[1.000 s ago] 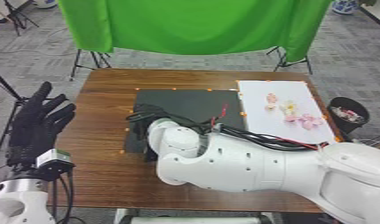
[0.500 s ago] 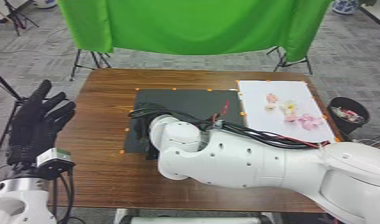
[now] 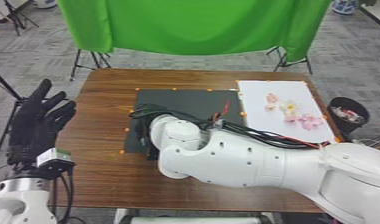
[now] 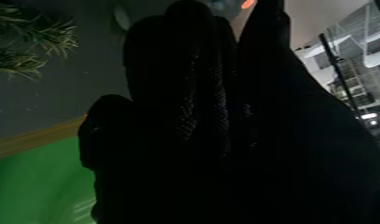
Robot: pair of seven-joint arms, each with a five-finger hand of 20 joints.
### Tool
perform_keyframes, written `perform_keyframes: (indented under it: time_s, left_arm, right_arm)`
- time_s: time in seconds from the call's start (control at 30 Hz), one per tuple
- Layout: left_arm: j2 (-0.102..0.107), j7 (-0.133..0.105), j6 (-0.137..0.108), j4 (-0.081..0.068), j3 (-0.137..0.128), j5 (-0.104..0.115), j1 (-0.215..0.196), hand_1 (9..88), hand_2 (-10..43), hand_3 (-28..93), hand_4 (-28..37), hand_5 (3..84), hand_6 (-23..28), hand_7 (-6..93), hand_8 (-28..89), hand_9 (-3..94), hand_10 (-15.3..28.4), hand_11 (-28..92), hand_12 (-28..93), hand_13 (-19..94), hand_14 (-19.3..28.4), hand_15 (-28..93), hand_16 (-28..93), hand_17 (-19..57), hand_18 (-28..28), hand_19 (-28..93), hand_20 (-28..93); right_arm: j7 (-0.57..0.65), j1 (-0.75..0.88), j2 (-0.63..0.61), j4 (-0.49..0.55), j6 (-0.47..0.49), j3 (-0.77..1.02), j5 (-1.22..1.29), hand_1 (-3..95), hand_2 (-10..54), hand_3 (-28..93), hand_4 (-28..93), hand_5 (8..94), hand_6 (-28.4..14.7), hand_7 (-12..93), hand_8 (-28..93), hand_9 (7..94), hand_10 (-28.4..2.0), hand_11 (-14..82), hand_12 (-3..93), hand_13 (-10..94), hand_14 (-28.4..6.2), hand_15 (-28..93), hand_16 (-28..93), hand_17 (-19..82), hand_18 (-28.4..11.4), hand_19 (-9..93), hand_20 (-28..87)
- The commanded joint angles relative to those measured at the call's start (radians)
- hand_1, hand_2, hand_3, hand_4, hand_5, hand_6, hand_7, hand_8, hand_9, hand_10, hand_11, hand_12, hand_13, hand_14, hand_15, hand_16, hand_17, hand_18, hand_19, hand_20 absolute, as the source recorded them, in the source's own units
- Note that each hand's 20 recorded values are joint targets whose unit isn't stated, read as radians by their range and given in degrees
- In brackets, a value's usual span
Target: Arrange flowers
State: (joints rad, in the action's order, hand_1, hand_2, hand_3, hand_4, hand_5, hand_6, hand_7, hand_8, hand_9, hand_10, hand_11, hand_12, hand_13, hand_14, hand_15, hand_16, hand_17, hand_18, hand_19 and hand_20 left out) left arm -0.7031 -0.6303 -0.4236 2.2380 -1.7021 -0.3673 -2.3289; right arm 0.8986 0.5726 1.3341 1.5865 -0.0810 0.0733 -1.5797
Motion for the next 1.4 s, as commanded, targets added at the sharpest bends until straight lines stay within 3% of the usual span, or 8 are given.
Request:
perform_keyframes:
  time_s: [0.03,0.13,0.37,0.97,1.13,1.23,1.3,1.4]
  left_arm:
    - [-0.058,0.054,-0.011,0.03,-0.056,-0.035,-0.086,30.5,7.6,64,-20.3,31.6,6.7,8.7,-8,26.4,17.4,24,11,18,25.6,53,-12,-9.2,25.4,49,4]
    - [-0.103,0.102,-0.015,0.049,-0.102,-0.065,-0.137,30.5,7.6,64,-20.3,31.6,6.7,8.6,-8,26.4,17.4,24,11,18,25.6,53,-12,-9.2,25.4,49,4]
    - [-0.09,0.029,-0.045,0.073,-0.127,-0.021,-0.226,30.5,7.6,64,-20.4,31.6,6.7,8.7,-8,26.3,17.3,24,11,18,25.6,53,-12,-9.2,25.4,49,4]
    - [-0.106,0.018,-0.044,0.072,-0.084,-0.019,-0.259,30.5,7.7,64,-20.6,31.7,6.8,8.6,-8,26.4,17.3,24,11,18,25.6,53,-12,-9.1,25.3,49,5]
    - [-0.062,-0.027,-0.058,0.07,-0.056,0.012,-0.246,30.5,7.7,64,-20.5,31.7,6.8,8.6,-8,26.4,17.4,24,11,18,25.6,53,-12,-9.2,25.3,49,5]
    - [-0.043,-0.012,-0.051,0.067,-0.052,0.004,-0.225,30.5,7.7,64,-20.4,31.7,6.8,8.5,-8,26.4,17.3,24,11,18,25.6,53,-12,-9.2,25.3,49,5]
    - [0.0,-0.059,-0.067,0.069,-0.038,0.042,-0.231,30.5,7.7,64,-20.4,31.7,6.8,8.5,-8,26.4,17.3,24,11,18,25.6,53,-12,-9.2,25.3,49,5]
    - [-0.007,-0.039,-0.068,0.071,-0.032,0.033,-0.216,30.6,7.7,64,-20.5,31.7,6.8,8.5,-8,26.4,17.3,24,11,18,25.6,53,-12,-9.2,25.3,49,5]
  right_arm:
    - [0.024,0.021,0.0,0.038,0.058,0.049,-0.044,53.2,-9.5,70,-26,69.2,-3.1,26,5,86.6,-11.1,12.5,26.1,84,-4.7,52,17,56,-12.2,93,27]
    - [0.022,0.028,-0.009,0.062,0.077,0.081,-0.053,51.2,-9.5,70,-25,69.2,-3.6,24,5,85.2,-12.4,16.2,22.9,85,-5.1,52,16,56,-12.4,93,27]
    - [0.0,-0.035,-0.04,0.108,0.077,0.08,-0.054,51.4,-9.5,70,-25,69.5,-4.0,23,6,84.9,-13.3,18.2,20.8,85,-5.5,52,16,57,-13.1,93,27]
    - [0.018,0.223,-0.505,0.382,0.123,0.447,0.022,43.3,-4.1,75,-23,64.0,-4.8,19,-1,72.5,-18.2,19.0,15.0,76,-9.9,54,13,50,-14.4,93,19]
    - [0.029,0.314,-0.597,0.378,0.084,0.535,0.043,41.4,-2.7,76,-22,61.8,-5.0,19,-10,67.6,-19.2,17.3,14.6,74,-10.8,56,12,49,-14.1,93,17]
    - [0.045,0.35,-0.654,0.369,0.047,0.572,0.054,40.9,-2.7,76,-22,60.2,-5.1,19,-10,65.9,-19.8,16.7,14.4,73,-11.1,56,12,49,-14.0,93,17]
    - [0.057,0.35,-0.688,0.36,0.036,0.578,0.051,40.5,-2.7,76,-22,58.5,-5.3,19,-10,64.4,-20.2,16.3,14.3,72,-11.3,57,12,49,-13.9,93,17]
    - [0.072,0.352,-0.735,0.34,0.015,0.586,0.048,40.4,-2.8,77,-22,57.5,-5.4,19,-10,63.1,-20.2,16.1,14.3,72,-11.3,57,12,49,-13.7,93,17]
